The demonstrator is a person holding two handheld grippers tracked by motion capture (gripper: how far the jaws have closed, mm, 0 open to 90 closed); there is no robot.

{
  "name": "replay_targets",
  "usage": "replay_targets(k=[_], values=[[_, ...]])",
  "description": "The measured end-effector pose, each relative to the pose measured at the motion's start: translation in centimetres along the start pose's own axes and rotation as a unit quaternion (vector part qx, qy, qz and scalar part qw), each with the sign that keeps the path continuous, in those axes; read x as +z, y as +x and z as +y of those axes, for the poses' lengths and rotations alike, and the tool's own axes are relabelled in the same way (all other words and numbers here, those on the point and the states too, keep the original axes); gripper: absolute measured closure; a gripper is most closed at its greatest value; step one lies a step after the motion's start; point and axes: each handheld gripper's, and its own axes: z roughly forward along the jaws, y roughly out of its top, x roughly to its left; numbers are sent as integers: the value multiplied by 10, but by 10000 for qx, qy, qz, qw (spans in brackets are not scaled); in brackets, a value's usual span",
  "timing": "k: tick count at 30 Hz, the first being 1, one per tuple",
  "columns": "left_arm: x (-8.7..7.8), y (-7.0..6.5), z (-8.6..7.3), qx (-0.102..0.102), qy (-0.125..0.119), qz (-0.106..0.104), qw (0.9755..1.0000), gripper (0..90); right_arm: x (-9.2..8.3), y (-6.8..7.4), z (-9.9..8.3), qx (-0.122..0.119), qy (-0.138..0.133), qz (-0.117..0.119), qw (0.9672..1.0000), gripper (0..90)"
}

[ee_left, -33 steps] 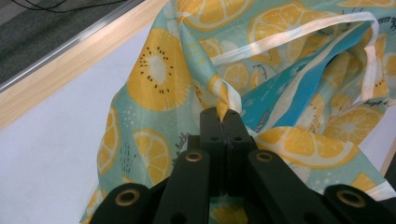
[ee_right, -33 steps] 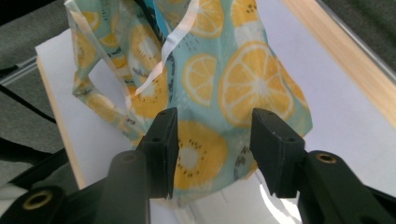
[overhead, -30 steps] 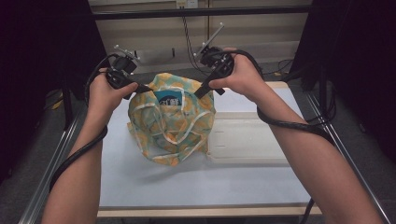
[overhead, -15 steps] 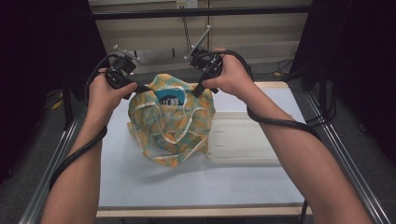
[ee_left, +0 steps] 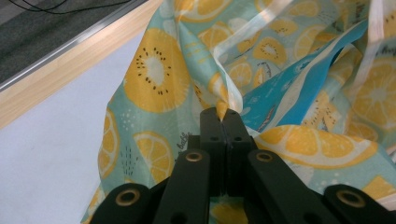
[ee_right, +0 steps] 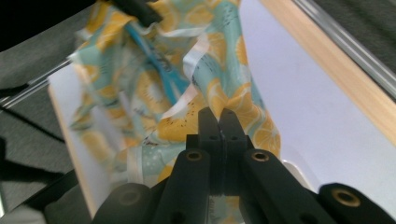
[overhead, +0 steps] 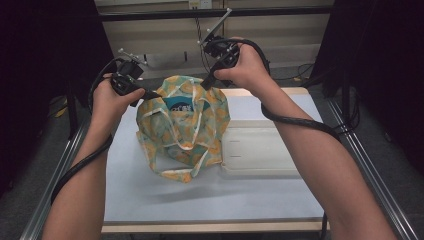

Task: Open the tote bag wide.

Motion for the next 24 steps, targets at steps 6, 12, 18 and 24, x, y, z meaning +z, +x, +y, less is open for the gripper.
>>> replay_targets(k=[6, 12, 18, 24], values=[[-1, 1, -3, -141, -89, 0, 9999, 879, 22, -3, -4, 53, 231, -39, 9997, 900], [-10, 3, -5, -98, -67, -1, 9999, 702, 32, 0, -8, -48, 396, 5, 9992, 900], [-17, -1, -5, -164, -208, 36, 9996, 575, 34, 0, -10, -78, 485, 1, 9988, 900], [-24, -6, -1, -110, -227, 59, 9997, 437, 36, 1, -11, -54, 525, -3, 9986, 900]])
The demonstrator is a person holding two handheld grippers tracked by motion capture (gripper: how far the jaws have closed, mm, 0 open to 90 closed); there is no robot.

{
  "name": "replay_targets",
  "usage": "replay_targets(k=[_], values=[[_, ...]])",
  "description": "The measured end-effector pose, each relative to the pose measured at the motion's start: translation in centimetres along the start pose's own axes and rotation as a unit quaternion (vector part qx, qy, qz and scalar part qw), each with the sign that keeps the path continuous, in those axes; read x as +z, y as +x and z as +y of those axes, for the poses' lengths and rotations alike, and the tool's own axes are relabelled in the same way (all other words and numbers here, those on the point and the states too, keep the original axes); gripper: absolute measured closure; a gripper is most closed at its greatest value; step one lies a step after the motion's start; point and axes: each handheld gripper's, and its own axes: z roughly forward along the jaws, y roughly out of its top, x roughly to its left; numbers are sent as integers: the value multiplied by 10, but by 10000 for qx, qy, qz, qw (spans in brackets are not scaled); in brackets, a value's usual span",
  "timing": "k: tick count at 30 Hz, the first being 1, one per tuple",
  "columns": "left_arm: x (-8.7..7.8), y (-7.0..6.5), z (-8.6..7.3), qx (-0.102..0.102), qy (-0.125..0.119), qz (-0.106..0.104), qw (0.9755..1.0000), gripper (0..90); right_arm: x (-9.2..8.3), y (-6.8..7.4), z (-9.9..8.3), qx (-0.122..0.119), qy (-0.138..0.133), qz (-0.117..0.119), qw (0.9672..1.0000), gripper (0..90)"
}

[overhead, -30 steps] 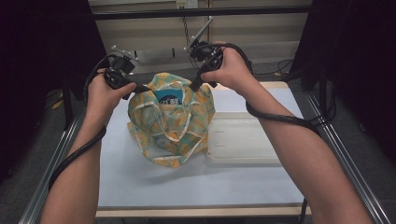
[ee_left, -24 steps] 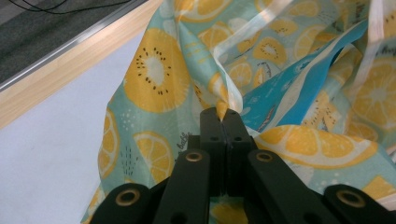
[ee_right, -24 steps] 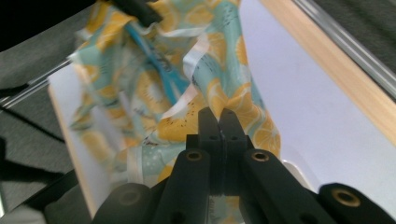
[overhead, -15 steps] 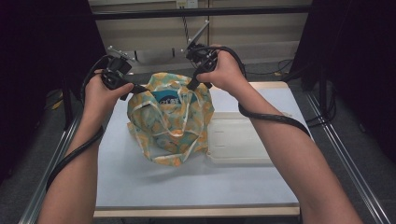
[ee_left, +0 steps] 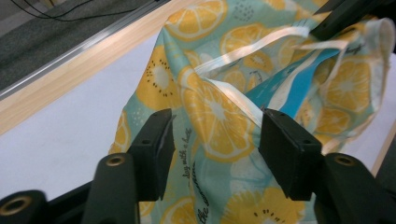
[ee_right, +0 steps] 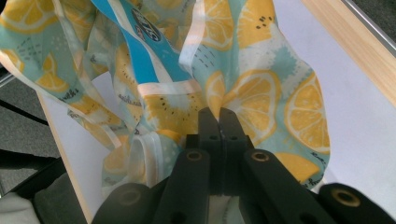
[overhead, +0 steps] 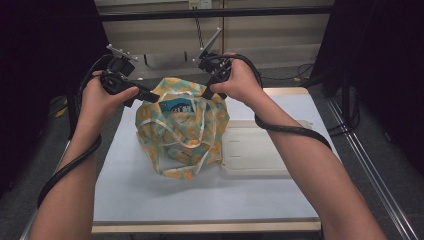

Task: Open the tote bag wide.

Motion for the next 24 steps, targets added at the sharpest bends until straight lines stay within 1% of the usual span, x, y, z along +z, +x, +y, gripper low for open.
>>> replay_targets(k=[2, 3, 5, 6, 7, 12, 13, 14, 15, 17, 18, 19, 21, 23, 24], values=[[-2, -1, 0, -16, -33, -13, 10000, 405, 1, 0, 0, 1, -7, -1, 10000, 900], [-4, -1, 1, 39, -5, -7, 10000, 385, 1, 0, -1, 6, 9, 9, 10000, 900], [-5, -3, 1, 21, -34, -26, 10000, 373, 2, 0, -1, 11, 3, 6, 10000, 900], [-6, -3, 1, 83, 28, -29, 10000, 359, 2, 0, -1, 4, 4, 6, 10000, 900], [-6, -5, 1, 54, -8, -28, 10000, 343, 2, 0, -1, 0, 11, 12, 10000, 900], [-7, -9, 4, 182, 54, -31, 9998, 336, 2, 0, -1, -18, 16, 1, 10000, 900], [-7, -10, 4, 174, 60, -40, 9998, 339, 1, 0, -1, 1, 18, 3, 10000, 900], [-7, -10, 5, 221, 109, -56, 9997, 346, 1, -1, -2, 3, 15, -4, 10000, 900], [-7, -11, 5, 202, 82, -61, 9997, 347, 1, -1, -2, 9, 24, -2, 10000, 900], [-8, -11, 6, 256, 118, -66, 9996, 347, 1, -1, -2, 16, 26, -7, 10000, 900], [-8, -11, 5, 201, 64, -64, 9998, 347, 1, -2, -2, 19, 33, -2, 10000, 900], [-8, -11, 5, 229, 94, -76, 9997, 347, 1, -2, -3, 5, 31, -2, 10000, 900], [-8, -11, 3, 259, 111, -117, 9995, 347, 1, -2, -3, 53, 35, 0, 10000, 900], [-6, -13, 2, 359, 140, -165, 9991, 347, 1, -3, -4, 37, 23, 3, 10000, 900], [-6, -13, 1, 431, 199, -149, 9988, 353, 1, -3, -4, 41, 27, 12, 10000, 900]])
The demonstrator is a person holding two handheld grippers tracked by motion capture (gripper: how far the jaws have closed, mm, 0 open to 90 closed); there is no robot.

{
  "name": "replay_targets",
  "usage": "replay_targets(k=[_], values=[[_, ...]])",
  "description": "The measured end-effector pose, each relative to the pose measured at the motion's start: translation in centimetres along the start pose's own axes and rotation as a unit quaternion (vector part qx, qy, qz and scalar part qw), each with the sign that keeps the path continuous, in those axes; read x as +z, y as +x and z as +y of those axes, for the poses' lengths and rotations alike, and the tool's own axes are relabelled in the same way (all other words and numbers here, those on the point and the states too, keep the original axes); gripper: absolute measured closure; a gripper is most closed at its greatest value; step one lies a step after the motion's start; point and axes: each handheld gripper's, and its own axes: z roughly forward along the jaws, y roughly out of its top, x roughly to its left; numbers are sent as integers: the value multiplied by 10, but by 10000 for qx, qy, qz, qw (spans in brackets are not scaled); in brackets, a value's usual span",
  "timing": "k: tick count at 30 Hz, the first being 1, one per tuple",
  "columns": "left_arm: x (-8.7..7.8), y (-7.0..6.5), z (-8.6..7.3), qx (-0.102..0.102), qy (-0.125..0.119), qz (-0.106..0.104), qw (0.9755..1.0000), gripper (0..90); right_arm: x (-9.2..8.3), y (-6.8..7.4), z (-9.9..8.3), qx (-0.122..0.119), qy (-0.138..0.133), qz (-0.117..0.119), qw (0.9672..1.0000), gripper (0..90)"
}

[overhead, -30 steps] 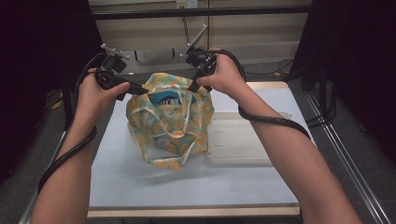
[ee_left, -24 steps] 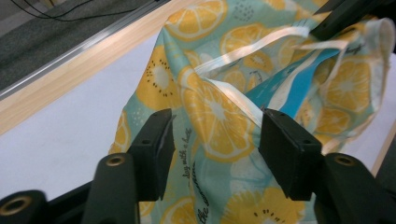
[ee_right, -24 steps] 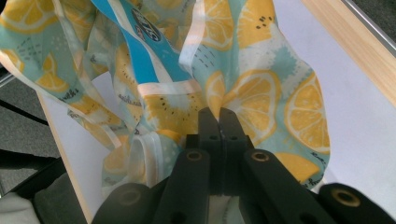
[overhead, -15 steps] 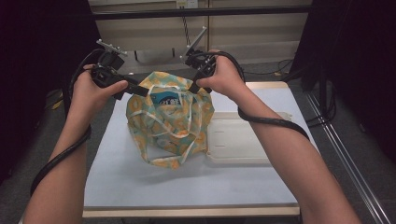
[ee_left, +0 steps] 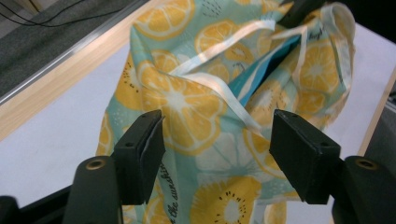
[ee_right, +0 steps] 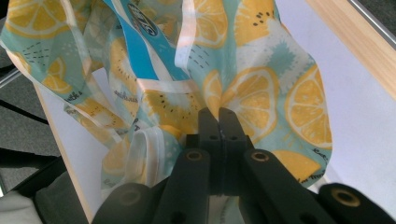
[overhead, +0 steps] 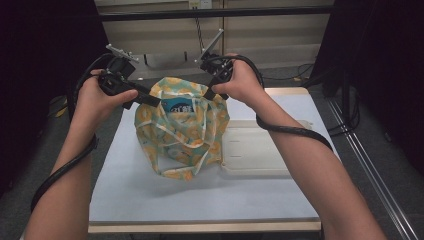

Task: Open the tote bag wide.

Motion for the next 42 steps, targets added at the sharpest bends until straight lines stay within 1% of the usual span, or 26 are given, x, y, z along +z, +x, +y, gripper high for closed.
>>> replay_targets(k=[2, 3, 4, 5, 6, 8, 9, 10, 11, 14, 16, 17, 19, 20, 21, 22, 23, 26, 30, 32, 35, 37, 38, 39, 41, 42], values=[[2, 0, -1, 79, 92, -40, 9999, 440, 0, 0, 0, 23, -11, 11, 10000, 900], [2, 1, -1, 190, 149, -105, 9997, 539, 0, 0, 0, 29, -10, 13, 10000, 900], [4, 1, -1, 161, 100, -180, 9997, 621, 0, 0, 0, 25, -13, 6, 10000, 900], [5, 1, -1, 218, 122, -210, 9995, 712, 0, 0, 0, 24, -14, 1, 10000, 900], [5, -1, 0, 293, 200, -96, 9993, 793, 0, 0, 0, 5, -11, -4, 10000, 900], [5, -1, 2, 325, 210, -59, 9992, 852, 0, 0, 0, 3, -17, -9, 10000, 900], [5, -3, 3, 237, 220, -64, 9995, 871, 0, 0, 0, 1, -13, -9, 10000, 900], [5, -2, 5, 314, 292, -49, 9991, 883, 0, 0, 0, 3, -23, -6, 10000, 900], [4, -1, 6, 304, 337, -58, 9990, 897, 0, 0, 0, 23, -20, -3, 10000, 900], [-1, -1, 9, 262, 301, -65, 9992, 900, -1, -1, -1, 17, -35, -30, 10000, 900], [-8, -2, 11, 135, 10, -138, 9998, 900, -3, -1, -2, 25, -45, -3, 10000, 900], [-11, -2, 12, 103, -56, -195, 9997, 900, -3, -2, -2, 50, -54, -9, 10000, 900], [-17, -3, 18, 150, -50, -102, 9998, 900, -4, -4, -3, 48, -59, -6, 10000, 900], [-19, -4, 20, 141, -115, -74, 9998, 900, -5, -5, -3, 45, -79, 1, 10000, 900], [-21, -3, 23, 188, -196, -117, 9996, 900, -5, -5, -3, 74, -97, -10, 9999, 900], [-21, -3, 25, 151, -269, -112, 9995, 900, -7, -5, -3, 58, -117, -18, 9999, 900], [-21, -1, 26, 196, -250, -80, 9995, 900, -8, -6, -3, 63, -130, -5, 9999, 900], [-19, 6, 32, 139, -316, 31, 9994, 900, -13, -7, -3, 65, -168, 1, 9998, 900], [-14, 13, 38, 96, -338, 157, 9993, 900, -19, -13, -4, 188, -290, -14, 9994, 900], [-12, 16, 39, 23, -426, 290, 9987, 900, -21, -16, -4, 232, -367, 8, 9991, 900], [-7, 23, 37, -121, -425, 398, 9982, 900, -22, -20, -5, 337, -396, 1, 9986, 900], [-1, 30, 33, -242, -368, 459, 9980, 900, -22, -23, -6, 299, -372, -107, 9988, 900], [3, 32, 30, -320, -323, 454, 9979, 900, -21, -24, -6, 278, -335, -89, 9990, 900], [7, 35, 28, -214, -140, 444, 9987, 900, -19, -24, -7, 282, -322, -75, 9991, 900], [17, 38, 22, -264, -28, 321, 9991, 900, -16, -25, -8, 292, -289, -56, 9991, 900], [20, 39, 19, -277, 30, 313, 9991, 900, -14, -26, -9, 231, -257, -48, 9994, 900]])
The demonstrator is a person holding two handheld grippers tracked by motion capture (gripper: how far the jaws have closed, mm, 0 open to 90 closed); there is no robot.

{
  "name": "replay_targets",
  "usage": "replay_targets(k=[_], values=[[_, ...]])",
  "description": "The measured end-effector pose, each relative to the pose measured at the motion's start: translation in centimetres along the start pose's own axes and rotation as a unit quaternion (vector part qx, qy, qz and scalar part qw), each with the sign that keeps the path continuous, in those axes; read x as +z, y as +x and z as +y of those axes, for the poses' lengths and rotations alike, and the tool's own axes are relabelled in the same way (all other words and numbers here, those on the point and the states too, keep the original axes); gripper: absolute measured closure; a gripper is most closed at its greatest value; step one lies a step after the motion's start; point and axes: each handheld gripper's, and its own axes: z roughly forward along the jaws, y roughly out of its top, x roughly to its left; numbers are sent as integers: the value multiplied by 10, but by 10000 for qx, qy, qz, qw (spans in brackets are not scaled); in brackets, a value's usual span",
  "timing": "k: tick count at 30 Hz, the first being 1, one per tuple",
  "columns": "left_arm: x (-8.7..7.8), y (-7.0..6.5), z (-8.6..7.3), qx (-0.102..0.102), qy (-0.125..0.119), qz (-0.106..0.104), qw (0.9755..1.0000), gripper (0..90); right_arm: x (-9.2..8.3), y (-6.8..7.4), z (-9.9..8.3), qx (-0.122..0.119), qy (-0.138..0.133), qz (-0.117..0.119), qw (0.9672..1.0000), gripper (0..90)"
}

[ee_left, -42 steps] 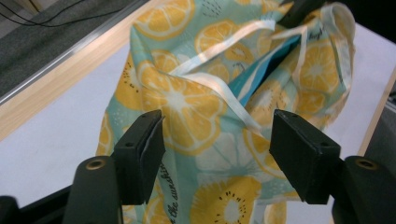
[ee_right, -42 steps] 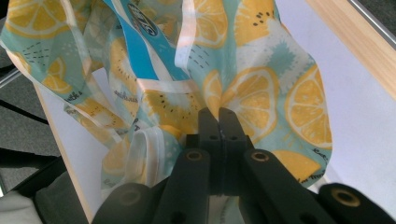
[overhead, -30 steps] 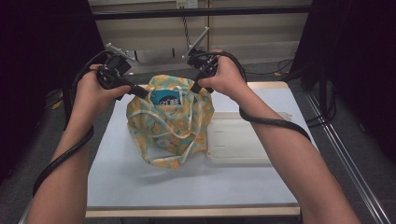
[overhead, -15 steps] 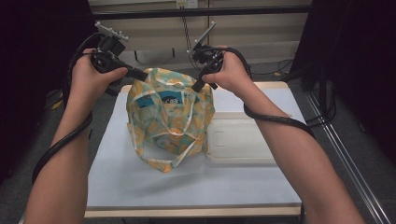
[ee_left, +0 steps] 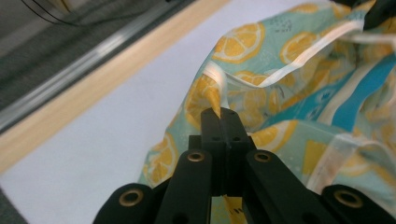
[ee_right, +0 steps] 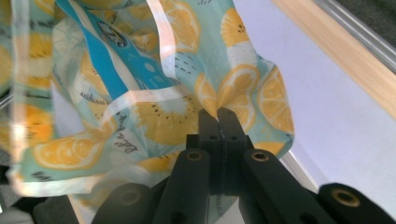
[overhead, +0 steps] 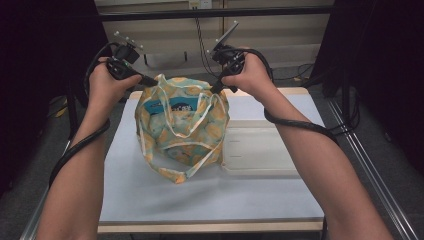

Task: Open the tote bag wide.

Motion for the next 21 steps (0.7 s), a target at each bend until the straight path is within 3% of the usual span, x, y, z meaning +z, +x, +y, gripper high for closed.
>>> replay_targets(k=[13, 18, 21], values=[[11, 2, -21, -105, 104, -237, 9996, 893, 20, 3, -6, -73, 304, 21, 9995, 900], [8, 0, -21, -201, 17, -316, 9993, 768, 19, 5, -6, -82, 301, -22, 9995, 900], [4, -4, -17, -170, -10, -243, 9996, 661, 18, 4, -7, -68, 316, -2, 9995, 900]])
